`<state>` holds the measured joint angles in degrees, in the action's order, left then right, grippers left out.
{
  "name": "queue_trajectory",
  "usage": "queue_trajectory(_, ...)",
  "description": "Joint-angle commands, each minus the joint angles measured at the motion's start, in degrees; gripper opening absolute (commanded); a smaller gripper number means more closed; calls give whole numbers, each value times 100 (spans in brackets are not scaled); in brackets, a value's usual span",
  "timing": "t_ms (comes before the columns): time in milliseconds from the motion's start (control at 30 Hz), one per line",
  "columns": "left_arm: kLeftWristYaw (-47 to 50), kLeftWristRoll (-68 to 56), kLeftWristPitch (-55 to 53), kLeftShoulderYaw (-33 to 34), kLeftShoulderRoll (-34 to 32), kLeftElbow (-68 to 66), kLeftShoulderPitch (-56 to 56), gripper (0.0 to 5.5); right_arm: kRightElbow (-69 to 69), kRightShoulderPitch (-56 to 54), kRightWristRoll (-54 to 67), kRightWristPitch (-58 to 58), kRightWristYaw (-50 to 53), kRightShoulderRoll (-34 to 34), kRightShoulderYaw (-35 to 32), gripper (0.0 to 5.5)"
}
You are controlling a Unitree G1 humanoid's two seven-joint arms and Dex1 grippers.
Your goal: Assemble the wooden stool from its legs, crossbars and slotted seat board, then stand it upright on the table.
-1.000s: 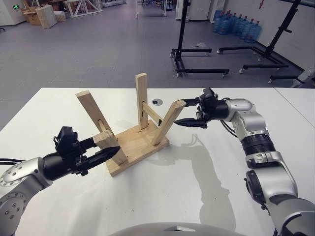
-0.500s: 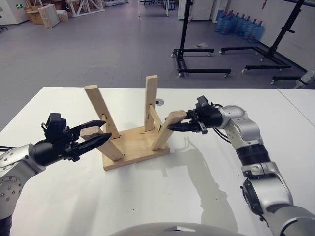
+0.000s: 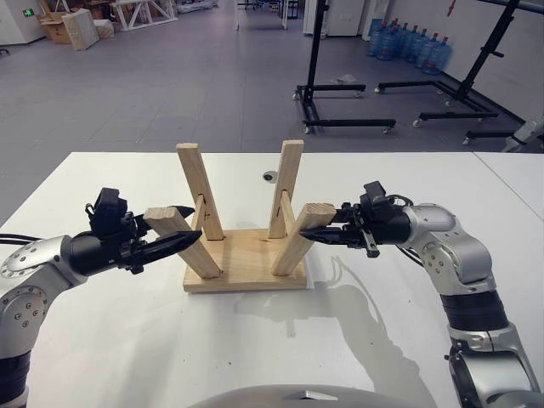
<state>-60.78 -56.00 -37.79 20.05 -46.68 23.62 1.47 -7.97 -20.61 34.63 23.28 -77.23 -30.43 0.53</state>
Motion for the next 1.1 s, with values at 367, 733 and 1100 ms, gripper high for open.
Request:
queue_trajectory(367, -381, 304, 5, -464, -151, -354, -437, 266, 350, -149, -164, -304, -184, -318, 181, 105)
queue_trajectory(733, -651, 290, -88, -490, -186, -585, -460, 171, 545, -265, -134, -362, -297, -387, 184, 105)
queue_trajectory(1100, -65, -664, -1293, -619, -138, -834, -1220, 165, 625, -708, 215, 932, 354, -466, 89, 105)
